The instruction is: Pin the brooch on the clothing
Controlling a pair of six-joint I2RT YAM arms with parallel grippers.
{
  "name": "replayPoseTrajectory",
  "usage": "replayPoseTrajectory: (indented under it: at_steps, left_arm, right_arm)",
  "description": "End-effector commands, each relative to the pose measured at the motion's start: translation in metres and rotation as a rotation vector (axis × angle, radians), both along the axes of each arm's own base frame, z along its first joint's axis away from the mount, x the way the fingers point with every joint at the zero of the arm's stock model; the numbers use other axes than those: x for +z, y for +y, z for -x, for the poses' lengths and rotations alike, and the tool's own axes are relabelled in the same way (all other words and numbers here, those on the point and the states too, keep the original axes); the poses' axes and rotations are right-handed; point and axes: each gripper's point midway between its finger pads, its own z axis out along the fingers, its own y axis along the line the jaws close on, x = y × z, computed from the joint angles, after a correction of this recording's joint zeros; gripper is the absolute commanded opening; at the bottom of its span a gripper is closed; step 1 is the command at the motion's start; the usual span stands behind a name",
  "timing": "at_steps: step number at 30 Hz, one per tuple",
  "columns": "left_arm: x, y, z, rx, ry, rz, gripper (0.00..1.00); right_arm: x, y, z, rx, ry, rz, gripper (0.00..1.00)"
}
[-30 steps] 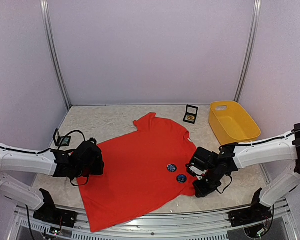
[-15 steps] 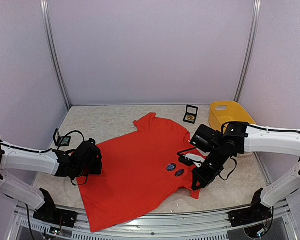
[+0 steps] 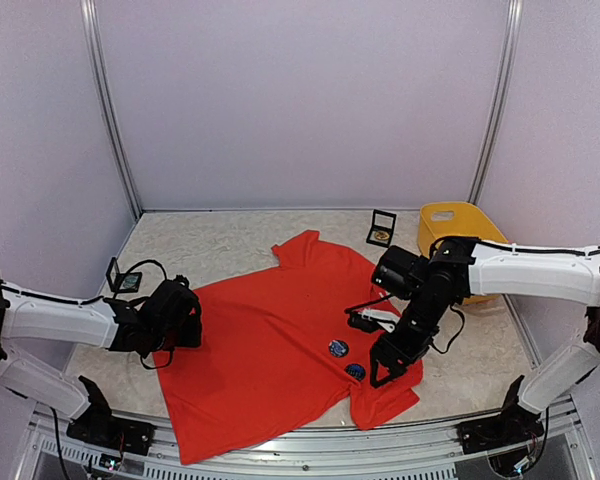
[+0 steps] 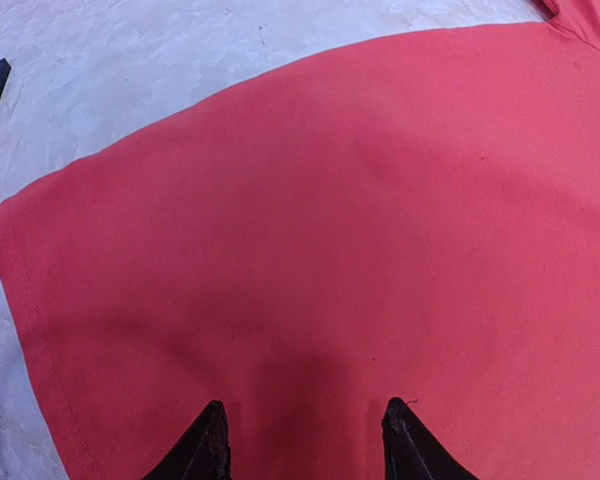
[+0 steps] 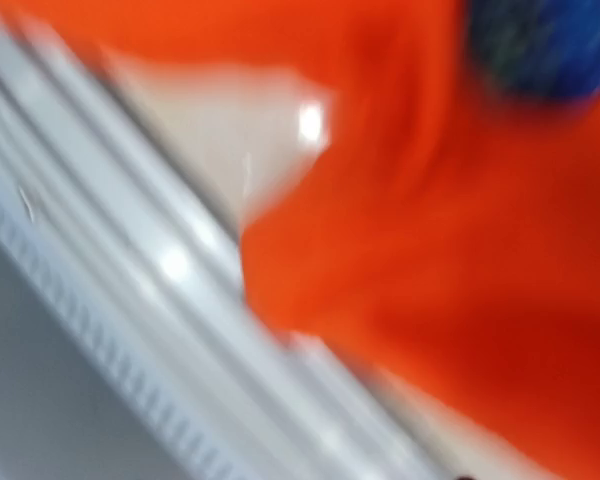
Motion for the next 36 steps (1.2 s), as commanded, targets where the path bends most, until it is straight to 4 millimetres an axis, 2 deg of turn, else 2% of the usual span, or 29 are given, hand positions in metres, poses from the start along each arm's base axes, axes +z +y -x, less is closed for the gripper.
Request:
replayPoseTrajectory:
  at_steps: [1,3,6,8,10,13,15,18,20,23,28,29,32,34,36]
  left_arm:
    - [0.011,0.003,-0.007,0.003,-0.029,0.014,0.49]
    - [0.011,0.005,-0.009,0.010,-0.027,0.026,0.49]
    - [0.005,0.007,-0.009,0.017,-0.003,0.032,0.49]
    - [0.000,0.009,-0.007,0.025,0.016,0.023,0.49]
    - [-0.004,0.012,-0.005,0.037,0.030,0.020,0.49]
    - [-0.007,0.016,-0.004,0.058,0.038,0.028,0.49]
    - [-0.009,0.019,-0.004,0.070,0.045,0.028,0.49]
    - [-0.013,0.024,-0.007,0.093,0.067,0.038,0.50]
    - [-0.016,0.028,-0.010,0.108,0.078,0.041,0.50]
    - [-0.015,0.032,-0.018,0.128,0.077,0.045,0.50]
    - [-0.013,0.037,-0.031,0.141,0.080,0.034,0.50]
    - [-0.013,0.038,-0.032,0.142,0.082,0.026,0.50]
    - [-0.007,0.038,-0.037,0.136,0.072,0.007,0.49]
    - [0.001,0.034,-0.041,0.112,0.057,0.016,0.49]
    - [0.016,0.030,-0.047,0.098,0.015,0.030,0.49]
  right_arm:
    - [0.033,0.001,-0.106,-0.215,-0.290,-0.103,0.62]
    - [0.026,-0.015,-0.158,-0.338,-0.388,-0.070,0.52]
    - [0.005,-0.026,-0.223,-0.431,-0.490,-0.025,0.25]
    - [-0.017,-0.023,-0.255,-0.441,-0.511,-0.010,0.12]
    - [-0.033,-0.018,-0.281,-0.451,-0.526,-0.009,0.05]
    - [-0.062,-0.015,-0.309,-0.454,-0.508,0.011,0.00]
    - [-0.079,-0.017,-0.322,-0.459,-0.496,0.038,0.00]
    - [-0.097,-0.032,-0.337,-0.482,-0.501,0.120,0.00]
    - [-0.101,-0.043,-0.347,-0.497,-0.522,0.166,0.00]
    - [-0.103,-0.047,-0.358,-0.482,-0.534,0.186,0.00]
    - [-0.091,-0.045,-0.383,-0.427,-0.597,0.209,0.00]
    - [-0.083,-0.040,-0.391,-0.418,-0.613,0.195,0.00]
    - [-0.069,-0.026,-0.397,-0.376,-0.611,0.146,0.00]
    - [-0.053,-0.016,-0.397,-0.350,-0.630,0.101,0.00]
    - [-0.027,-0.002,-0.398,-0.330,-0.666,0.018,0.00]
